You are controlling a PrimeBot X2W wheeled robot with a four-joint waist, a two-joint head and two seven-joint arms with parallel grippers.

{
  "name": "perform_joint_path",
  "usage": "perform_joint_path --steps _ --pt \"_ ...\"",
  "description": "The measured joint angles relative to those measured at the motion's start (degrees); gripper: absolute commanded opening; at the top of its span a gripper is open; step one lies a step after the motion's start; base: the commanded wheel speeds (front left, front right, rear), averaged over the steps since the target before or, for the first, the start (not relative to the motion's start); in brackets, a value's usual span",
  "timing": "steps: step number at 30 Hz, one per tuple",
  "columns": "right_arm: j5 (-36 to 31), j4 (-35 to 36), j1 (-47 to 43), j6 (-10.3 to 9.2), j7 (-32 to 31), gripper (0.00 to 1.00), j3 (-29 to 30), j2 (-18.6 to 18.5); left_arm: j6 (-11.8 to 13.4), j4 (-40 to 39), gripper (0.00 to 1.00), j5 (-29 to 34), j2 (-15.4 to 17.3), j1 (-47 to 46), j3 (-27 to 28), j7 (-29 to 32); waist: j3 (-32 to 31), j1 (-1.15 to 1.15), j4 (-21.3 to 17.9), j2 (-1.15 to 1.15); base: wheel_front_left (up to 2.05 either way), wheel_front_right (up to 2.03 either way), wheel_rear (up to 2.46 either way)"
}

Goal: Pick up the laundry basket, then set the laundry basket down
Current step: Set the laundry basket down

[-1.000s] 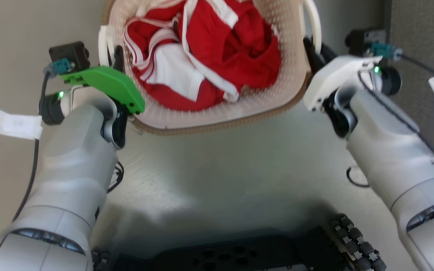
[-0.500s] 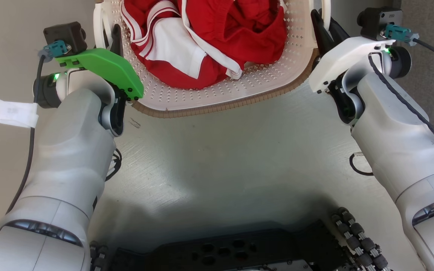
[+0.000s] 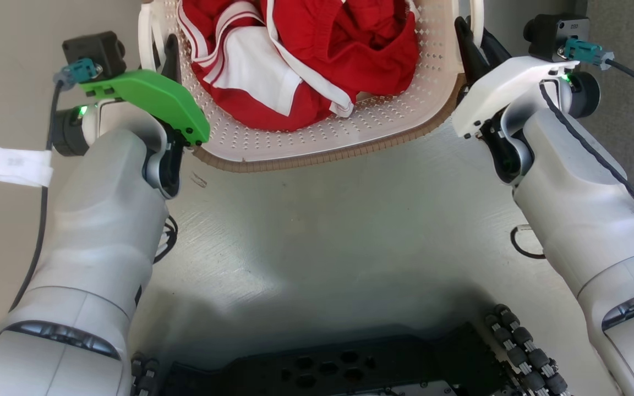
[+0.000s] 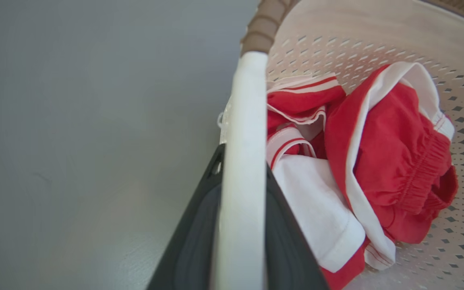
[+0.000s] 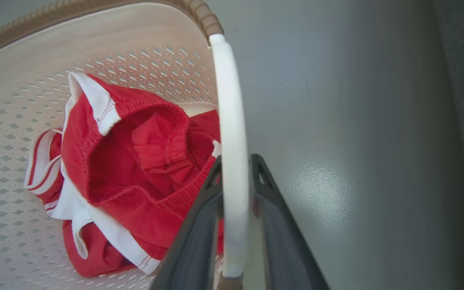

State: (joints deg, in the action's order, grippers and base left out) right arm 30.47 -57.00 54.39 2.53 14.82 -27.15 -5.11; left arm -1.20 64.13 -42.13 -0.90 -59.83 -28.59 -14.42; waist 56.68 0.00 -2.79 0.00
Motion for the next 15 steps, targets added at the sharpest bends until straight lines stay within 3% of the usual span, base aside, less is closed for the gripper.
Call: perform_joint_path --steps 1,2,3,7,15 --pt "-0.46 -0.02 -0.05 -0.01 -0.01 0.90 -0.01 -0.16 -0.51 -0.22 0.25 0.00 0.04 -0.02 0.33 0.00 -0.04 0.00 0.03 0.00 0.00 0.00 0.00" --pt "-0.76 0.07 -0.07 -0.01 -0.08 1.00 0.05 -0.42 -1.14 -0.42 0.93 0.03 0.22 -0.02 0.41 -0.01 -0.09 0.00 0.08 0.00 0.00 0.00 0.00" --pt "-0.76 0.07 -0.07 -0.01 -0.08 1.00 0.05 -0.42 -1.14 -0.42 1.00 0.03 0.22 -0.02 0.41 -0.01 -0.09 0.00 0.08 0.00 0.00 0.00 0.00" --pt "-2.37 0.97 -0.44 0.02 -0.22 1.00 0.41 -2.31 -2.88 -1.07 1.00 0.56 2.09 0.02 0.54 -0.01 -0.68 0.00 0.28 0.00 0.00 0.00 0.00" --pt "-2.80 4.50 -1.92 1.08 -0.22 1.00 1.21 -1.98 -3.32 -1.98 1.00 1.68 2.43 0.78 0.75 -0.01 -3.40 0.00 0.41 0.00 0.00 0.00 0.00"
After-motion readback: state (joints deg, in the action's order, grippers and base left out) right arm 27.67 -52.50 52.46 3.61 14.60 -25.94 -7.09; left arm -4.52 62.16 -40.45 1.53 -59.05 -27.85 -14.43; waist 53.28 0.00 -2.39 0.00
